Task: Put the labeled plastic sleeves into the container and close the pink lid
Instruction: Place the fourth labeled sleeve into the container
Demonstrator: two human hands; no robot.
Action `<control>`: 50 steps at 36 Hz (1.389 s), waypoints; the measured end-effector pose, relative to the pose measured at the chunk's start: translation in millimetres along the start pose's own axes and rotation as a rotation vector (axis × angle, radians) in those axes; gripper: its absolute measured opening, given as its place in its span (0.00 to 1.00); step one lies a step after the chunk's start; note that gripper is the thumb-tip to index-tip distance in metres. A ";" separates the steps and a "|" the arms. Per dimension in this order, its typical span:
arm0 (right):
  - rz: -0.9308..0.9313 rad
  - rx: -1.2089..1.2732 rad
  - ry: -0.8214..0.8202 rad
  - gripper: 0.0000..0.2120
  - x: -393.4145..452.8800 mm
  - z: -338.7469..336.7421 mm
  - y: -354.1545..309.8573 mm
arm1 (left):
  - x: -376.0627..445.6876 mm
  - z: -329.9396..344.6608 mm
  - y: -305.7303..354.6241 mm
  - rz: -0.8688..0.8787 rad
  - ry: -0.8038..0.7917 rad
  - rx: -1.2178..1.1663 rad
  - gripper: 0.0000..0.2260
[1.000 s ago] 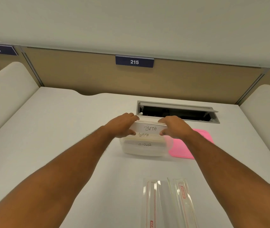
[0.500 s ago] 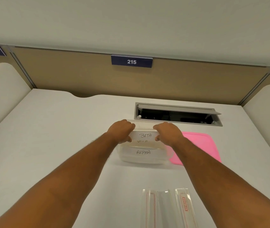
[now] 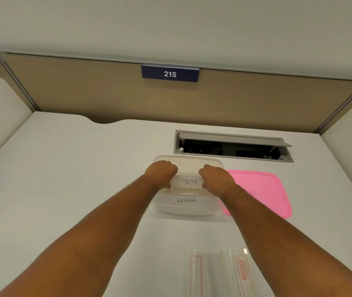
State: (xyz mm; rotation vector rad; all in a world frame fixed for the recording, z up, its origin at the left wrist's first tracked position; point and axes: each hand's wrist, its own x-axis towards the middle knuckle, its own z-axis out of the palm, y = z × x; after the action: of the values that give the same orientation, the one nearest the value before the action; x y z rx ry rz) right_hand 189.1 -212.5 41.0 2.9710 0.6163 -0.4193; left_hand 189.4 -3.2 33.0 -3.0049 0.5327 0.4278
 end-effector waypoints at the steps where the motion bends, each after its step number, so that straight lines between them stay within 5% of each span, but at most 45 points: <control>1: -0.001 -0.011 0.007 0.11 0.2 1.1 -0.3 | 0.5 1.2 0.1 -0.002 -0.004 0.007 0.13; 14: -0.012 -0.045 0.123 0.09 -6.4 3.5 0.4 | -3.3 2.9 -0.7 0.036 0.102 0.017 0.07; 22: -0.051 -0.027 0.268 0.05 -23.2 -2.6 -8.2 | -18.3 -4.2 12.7 0.040 0.316 -0.081 0.07; 39: -0.013 0.180 0.460 0.12 -92.9 1.6 -32.3 | -89.9 -0.3 47.3 0.113 0.603 -0.299 0.08; 50: -0.008 0.275 0.467 0.08 -140.5 20.5 -66.6 | -128.7 34.0 78.3 0.186 0.486 -0.410 0.08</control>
State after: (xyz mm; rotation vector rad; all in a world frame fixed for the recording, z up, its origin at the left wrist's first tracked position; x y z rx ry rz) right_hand 33.5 -207.5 59.4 3.3543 0.6497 0.2230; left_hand 37.5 -30.7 35.6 -3.4780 0.8521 -0.2348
